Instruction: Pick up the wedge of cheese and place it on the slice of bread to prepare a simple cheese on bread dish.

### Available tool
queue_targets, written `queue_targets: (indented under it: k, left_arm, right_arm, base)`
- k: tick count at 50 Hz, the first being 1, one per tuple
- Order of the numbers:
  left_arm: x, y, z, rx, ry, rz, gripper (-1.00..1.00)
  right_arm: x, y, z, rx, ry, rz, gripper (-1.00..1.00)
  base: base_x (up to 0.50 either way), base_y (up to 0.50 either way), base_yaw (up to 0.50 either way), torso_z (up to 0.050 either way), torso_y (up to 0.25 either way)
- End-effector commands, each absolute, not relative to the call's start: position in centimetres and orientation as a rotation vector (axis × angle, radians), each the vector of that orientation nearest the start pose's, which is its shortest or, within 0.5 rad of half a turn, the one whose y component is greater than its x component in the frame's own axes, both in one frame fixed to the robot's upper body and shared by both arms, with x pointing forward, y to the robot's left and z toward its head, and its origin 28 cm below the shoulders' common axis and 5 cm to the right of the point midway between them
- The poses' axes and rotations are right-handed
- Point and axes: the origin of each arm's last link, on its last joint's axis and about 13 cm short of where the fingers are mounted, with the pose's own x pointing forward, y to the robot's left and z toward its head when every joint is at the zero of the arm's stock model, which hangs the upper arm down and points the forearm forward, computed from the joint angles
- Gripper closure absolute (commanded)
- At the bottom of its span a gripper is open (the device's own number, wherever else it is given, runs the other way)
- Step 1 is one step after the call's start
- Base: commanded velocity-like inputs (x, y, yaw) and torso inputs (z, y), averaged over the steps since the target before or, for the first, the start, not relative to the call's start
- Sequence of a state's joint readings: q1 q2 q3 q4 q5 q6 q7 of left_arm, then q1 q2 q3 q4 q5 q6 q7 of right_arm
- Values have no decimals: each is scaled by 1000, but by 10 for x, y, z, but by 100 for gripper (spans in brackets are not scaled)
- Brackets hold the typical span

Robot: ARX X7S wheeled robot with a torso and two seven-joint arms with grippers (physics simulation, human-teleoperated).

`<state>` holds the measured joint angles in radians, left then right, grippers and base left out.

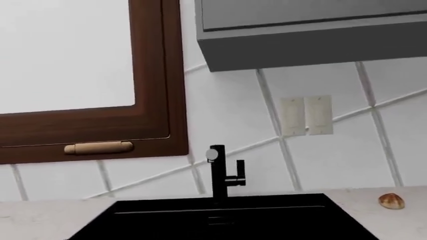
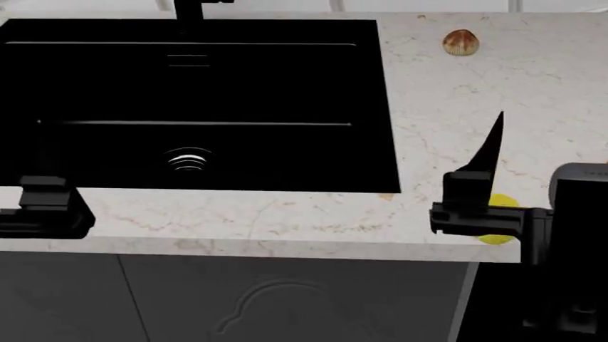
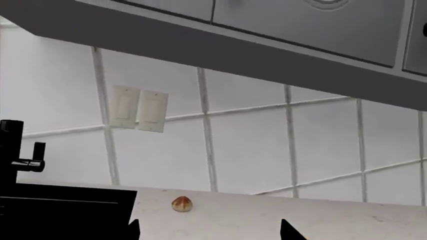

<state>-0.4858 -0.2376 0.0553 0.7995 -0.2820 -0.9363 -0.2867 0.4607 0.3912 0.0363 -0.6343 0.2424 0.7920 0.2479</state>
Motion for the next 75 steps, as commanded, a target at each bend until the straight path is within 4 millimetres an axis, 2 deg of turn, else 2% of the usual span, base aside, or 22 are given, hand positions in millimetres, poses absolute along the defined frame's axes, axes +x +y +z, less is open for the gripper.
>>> queue_targets:
  k: [1, 21, 38, 75]
  left_arm:
    - [230, 220, 221, 62, -346, 80, -100]
    - [229, 220, 220, 47, -335, 61, -100]
    - [229, 219, 221, 37, -335, 54, -100]
    - [230, 218, 215, 28, -319, 44, -100]
  right_arm:
    - [246, -163, 218, -199, -331, -210, -100]
    - [245, -163, 219, -191, -325, -212, -100]
    - [245, -165, 216, -162, -333, -220, -100]
    - [244, -165, 209, -154, -305, -215, -100]
  base:
    - [0, 0, 0, 0, 0]
    - [0, 0, 0, 0, 0]
    - [0, -444, 0, 0, 0]
    - [0, -275, 0, 0, 0]
